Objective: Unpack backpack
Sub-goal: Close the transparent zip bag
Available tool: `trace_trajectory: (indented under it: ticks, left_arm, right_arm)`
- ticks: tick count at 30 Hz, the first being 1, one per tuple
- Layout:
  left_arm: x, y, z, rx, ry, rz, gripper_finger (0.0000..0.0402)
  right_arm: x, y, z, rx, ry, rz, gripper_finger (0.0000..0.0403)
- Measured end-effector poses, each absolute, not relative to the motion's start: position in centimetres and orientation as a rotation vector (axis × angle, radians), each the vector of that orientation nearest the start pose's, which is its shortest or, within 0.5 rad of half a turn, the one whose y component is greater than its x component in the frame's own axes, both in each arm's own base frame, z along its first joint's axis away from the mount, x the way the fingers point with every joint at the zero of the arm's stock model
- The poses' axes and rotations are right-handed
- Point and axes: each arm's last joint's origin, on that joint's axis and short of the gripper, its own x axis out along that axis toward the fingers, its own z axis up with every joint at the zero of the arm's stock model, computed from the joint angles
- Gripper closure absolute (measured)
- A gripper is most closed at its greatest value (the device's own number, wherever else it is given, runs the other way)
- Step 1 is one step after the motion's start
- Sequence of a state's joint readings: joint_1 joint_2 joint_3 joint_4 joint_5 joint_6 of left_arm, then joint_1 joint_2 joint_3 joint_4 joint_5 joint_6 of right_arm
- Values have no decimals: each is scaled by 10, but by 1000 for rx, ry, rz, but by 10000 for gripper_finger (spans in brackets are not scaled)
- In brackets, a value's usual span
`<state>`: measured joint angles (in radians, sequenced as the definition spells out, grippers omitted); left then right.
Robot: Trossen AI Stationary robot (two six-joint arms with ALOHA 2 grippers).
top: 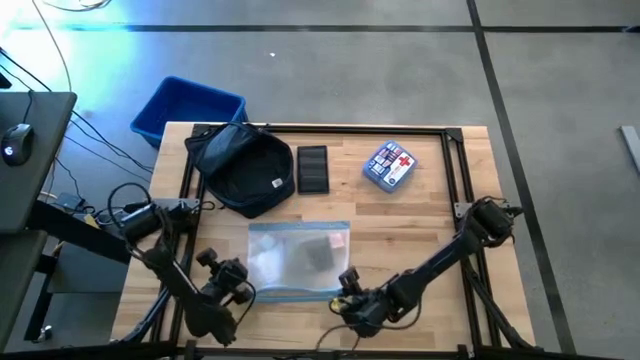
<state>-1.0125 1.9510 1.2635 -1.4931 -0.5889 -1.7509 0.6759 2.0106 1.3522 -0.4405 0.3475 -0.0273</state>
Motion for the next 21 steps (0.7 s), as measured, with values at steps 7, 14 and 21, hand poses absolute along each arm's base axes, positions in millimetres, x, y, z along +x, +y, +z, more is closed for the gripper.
trace_trajectory:
  ticks: [7, 14, 21]
  left_arm:
    - [166, -276, 174, -54, 865, 680, 402]
    - [188, -303, 163, -181, 680, 423, 402]
    - [218, -301, 155, -198, 641, 340, 402]
  right_arm:
    - [301, 268, 166, -691, 902, 165, 185]
    - [297, 254, 140, -840, 933, 84, 210]
    - [317, 237, 118, -873, 880, 80, 229]
